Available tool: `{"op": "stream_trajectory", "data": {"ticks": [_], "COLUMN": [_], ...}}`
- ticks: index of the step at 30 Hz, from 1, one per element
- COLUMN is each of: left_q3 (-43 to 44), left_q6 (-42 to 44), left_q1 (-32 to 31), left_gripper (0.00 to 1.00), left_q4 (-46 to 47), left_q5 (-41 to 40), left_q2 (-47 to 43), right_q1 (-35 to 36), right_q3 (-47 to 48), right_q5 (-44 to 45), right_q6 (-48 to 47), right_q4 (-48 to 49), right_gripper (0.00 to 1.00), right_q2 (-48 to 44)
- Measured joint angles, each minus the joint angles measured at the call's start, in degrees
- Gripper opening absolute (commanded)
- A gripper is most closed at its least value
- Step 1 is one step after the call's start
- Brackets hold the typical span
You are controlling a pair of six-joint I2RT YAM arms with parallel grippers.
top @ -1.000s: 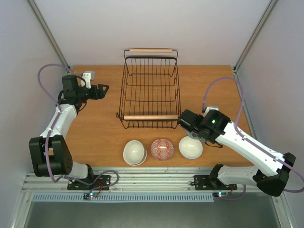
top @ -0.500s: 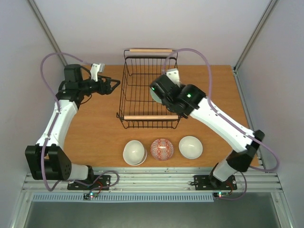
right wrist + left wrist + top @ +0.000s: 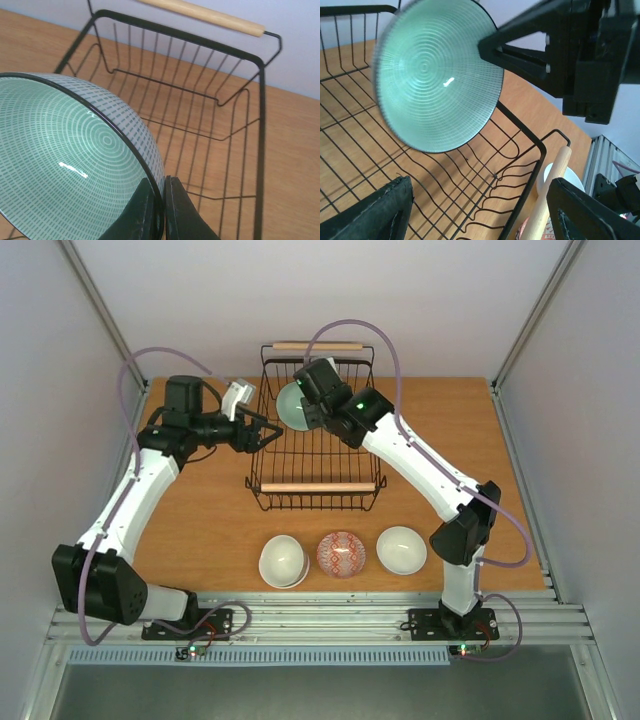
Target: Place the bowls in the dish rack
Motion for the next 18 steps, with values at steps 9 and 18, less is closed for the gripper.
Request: {"op": "stream_trajectory", "data": {"ticks": [9, 18], "left_q3": [-0.2, -1.2], "left_q6": [1.5, 2.2], "left_q1": [-1.8, -1.9], "left_gripper": [0.74, 0.74], "left_q4": [0.0, 0.6], "left_q5": [-3.8, -6.4], "left_q2": [1.7, 2.0], "right_q1": [1.2, 1.9], "right_q3": [1.3, -4.6], "right_q5": [-5.0, -5.0], "right_q6": [-0.7, -0.6], "right_q4": [1.3, 2.3], "right_gripper": [0.01, 0.01], "right_q2": [0.6, -2.7]}}
